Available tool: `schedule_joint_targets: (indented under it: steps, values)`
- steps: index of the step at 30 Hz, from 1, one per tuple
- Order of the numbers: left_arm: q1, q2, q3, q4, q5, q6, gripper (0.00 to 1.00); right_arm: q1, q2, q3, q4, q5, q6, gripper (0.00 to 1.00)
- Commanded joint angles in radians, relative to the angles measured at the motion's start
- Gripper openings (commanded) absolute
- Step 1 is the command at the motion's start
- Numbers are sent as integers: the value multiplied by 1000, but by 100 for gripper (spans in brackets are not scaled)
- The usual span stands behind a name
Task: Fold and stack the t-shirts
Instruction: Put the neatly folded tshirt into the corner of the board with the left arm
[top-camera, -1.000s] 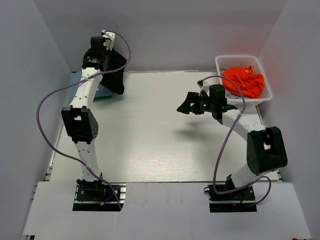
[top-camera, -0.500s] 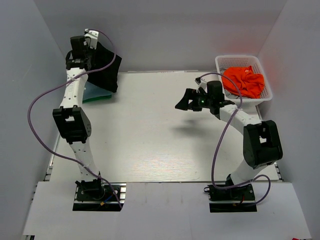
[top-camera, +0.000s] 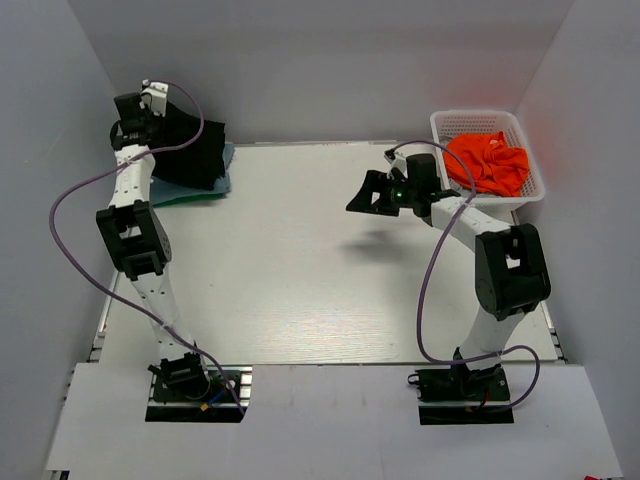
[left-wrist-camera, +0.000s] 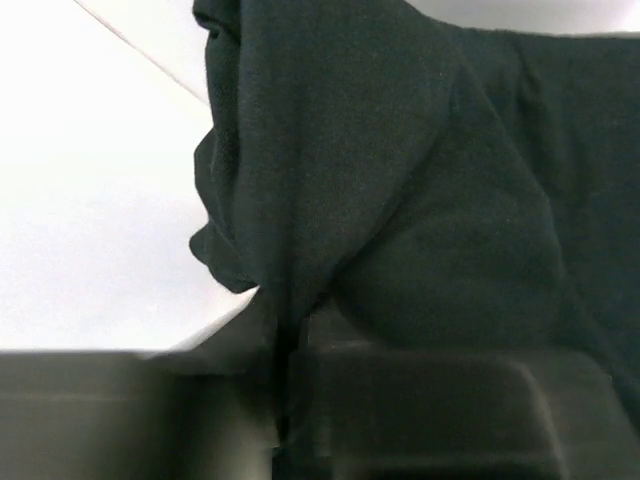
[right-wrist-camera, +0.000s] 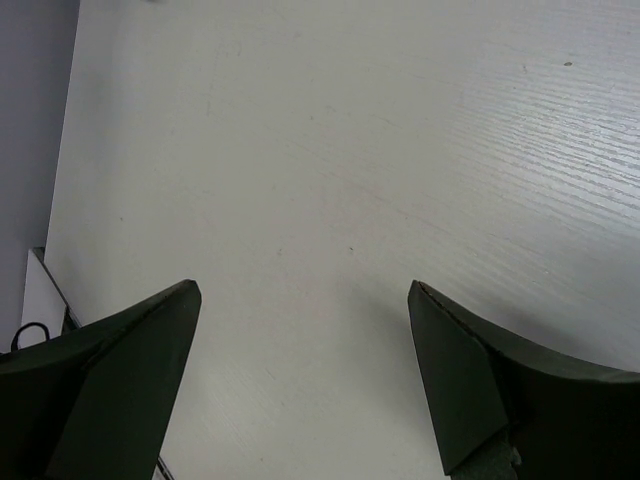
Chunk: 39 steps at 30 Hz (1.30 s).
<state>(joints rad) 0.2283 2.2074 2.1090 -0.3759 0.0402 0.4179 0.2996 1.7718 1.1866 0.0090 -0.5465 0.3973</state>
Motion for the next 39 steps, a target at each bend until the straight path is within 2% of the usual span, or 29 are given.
schedule_joint_targets:
  steps: [1,3,4,5,13,21,23,25,27,28,34,39]
  values:
    - [0,49,25,66,-58,3,39,3,12,57,-7,-7,3,90]
    - [9,61,54,86,-178,-8,89,3,24,65,-7,-3,3,90]
    - [9,61,54,133,-218,-8,100,3,29,67,-35,-1,0,90]
    - [9,70,54,152,-265,-22,100,1,29,70,-38,-1,-5,90]
    - [-15,28,8,138,-229,-87,100,4,-3,58,-35,-15,-11,90]
    - [-46,-21,-21,0,24,-257,100,1,-86,-50,12,-6,-9,90]
    - [-72,-21,-21,-47,125,-281,100,1,-94,-67,20,-21,-8,90]
    - [-84,-21,-84,-26,159,-318,100,-1,-101,-77,29,-30,0,90]
    - [-95,4,-98,-15,191,-358,100,-4,-118,-110,45,-27,3,90]
    - [-104,77,-61,-58,237,-388,100,-1,-149,-134,40,-3,-1,90]
    - [-124,205,-7,-95,247,-433,100,-2,-187,-150,-7,51,-49,90]
    - [-145,178,3,-106,224,-423,100,-4,-184,-162,-3,40,-35,90]
